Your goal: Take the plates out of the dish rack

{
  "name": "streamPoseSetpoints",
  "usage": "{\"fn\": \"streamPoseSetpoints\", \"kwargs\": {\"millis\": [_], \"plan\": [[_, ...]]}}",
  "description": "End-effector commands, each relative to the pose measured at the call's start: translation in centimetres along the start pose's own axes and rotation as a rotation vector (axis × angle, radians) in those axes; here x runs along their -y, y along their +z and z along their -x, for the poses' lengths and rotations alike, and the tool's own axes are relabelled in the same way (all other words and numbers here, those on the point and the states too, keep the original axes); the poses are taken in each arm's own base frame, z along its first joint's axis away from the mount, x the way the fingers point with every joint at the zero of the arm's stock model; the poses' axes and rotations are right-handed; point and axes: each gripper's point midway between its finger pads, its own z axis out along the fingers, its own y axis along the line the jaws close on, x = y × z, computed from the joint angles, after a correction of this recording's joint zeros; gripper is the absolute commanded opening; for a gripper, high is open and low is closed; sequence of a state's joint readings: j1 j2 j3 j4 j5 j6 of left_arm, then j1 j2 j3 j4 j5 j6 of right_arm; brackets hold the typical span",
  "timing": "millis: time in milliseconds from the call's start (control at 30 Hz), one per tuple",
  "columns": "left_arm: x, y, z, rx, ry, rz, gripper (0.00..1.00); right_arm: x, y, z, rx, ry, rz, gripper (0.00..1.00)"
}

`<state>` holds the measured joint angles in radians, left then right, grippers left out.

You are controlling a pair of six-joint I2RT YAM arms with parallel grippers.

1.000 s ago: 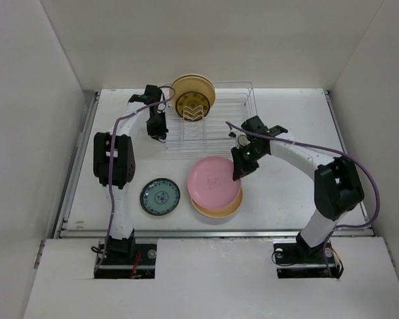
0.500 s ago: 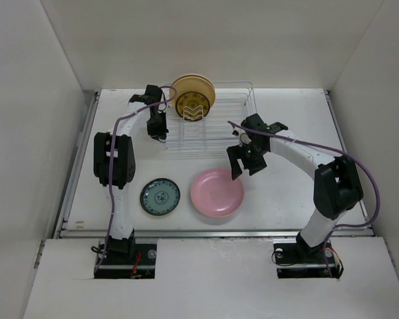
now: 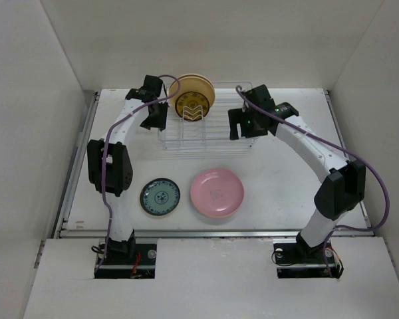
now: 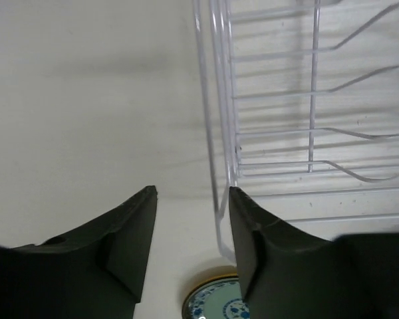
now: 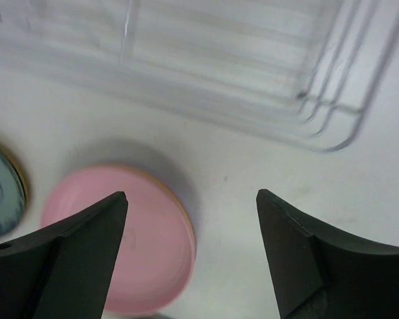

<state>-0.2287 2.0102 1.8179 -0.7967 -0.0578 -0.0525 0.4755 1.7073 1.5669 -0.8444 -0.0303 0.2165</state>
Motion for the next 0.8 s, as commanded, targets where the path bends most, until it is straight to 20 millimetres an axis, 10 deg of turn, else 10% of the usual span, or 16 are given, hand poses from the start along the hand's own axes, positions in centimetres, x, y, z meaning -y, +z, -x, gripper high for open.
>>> {"fn": "streamPoseSetpoints", "kwargs": {"millis": [0,100,333,767], "plan": [[-2.3,-6.8,5.9,0.247,0.1,0.103,0.45,3.3,-4.9,9.3,0.341,0.146,-0.181,0.84],[-2.0,-7.6,7.1,0.28,0.164,0.105,0.49,6.4,-5.7,12.6,0.429,0.22,-0.292,0.86],[3.9,-5.4,12.2,0.462,0.495,-0.09,0.5,12.3,0.6,15.5,0.432,0.305,-0.397,0.79],[8.4,-0.3,19.2,0.667,0.514,-0.162,0.59,14.5,8.9,16.1,0.426,0.327,-0.337,0.68]]}}
